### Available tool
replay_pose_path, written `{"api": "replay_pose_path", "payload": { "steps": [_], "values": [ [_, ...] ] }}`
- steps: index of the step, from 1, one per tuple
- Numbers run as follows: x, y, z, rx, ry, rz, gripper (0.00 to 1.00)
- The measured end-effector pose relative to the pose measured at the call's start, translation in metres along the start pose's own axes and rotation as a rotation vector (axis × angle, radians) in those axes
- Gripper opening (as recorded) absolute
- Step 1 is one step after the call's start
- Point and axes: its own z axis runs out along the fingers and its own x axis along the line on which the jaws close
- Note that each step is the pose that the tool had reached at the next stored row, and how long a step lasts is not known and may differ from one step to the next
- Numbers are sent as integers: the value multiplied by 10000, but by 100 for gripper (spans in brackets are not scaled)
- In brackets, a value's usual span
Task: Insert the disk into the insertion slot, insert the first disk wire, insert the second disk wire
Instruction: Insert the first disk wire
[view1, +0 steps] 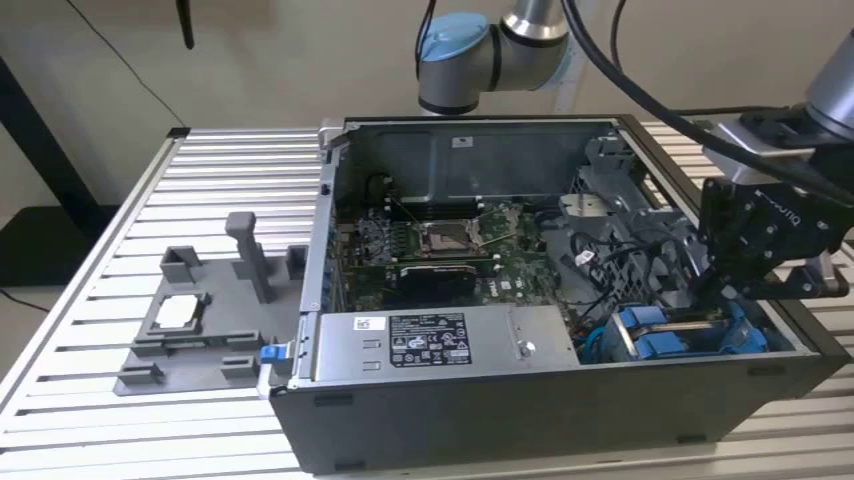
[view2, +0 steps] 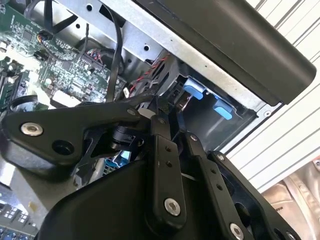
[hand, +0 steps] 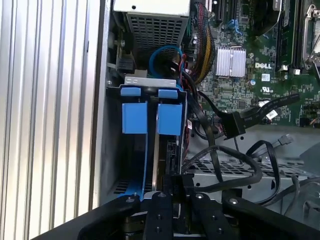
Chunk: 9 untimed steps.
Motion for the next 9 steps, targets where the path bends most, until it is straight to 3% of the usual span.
{"api": "replay_pose_path", "payload": {
  "steps": [6,9],
  "values": [
    [1,-4,21,10,-28,471,19],
    [8,-23,22,-40,-31,500,19]
  ]
}}
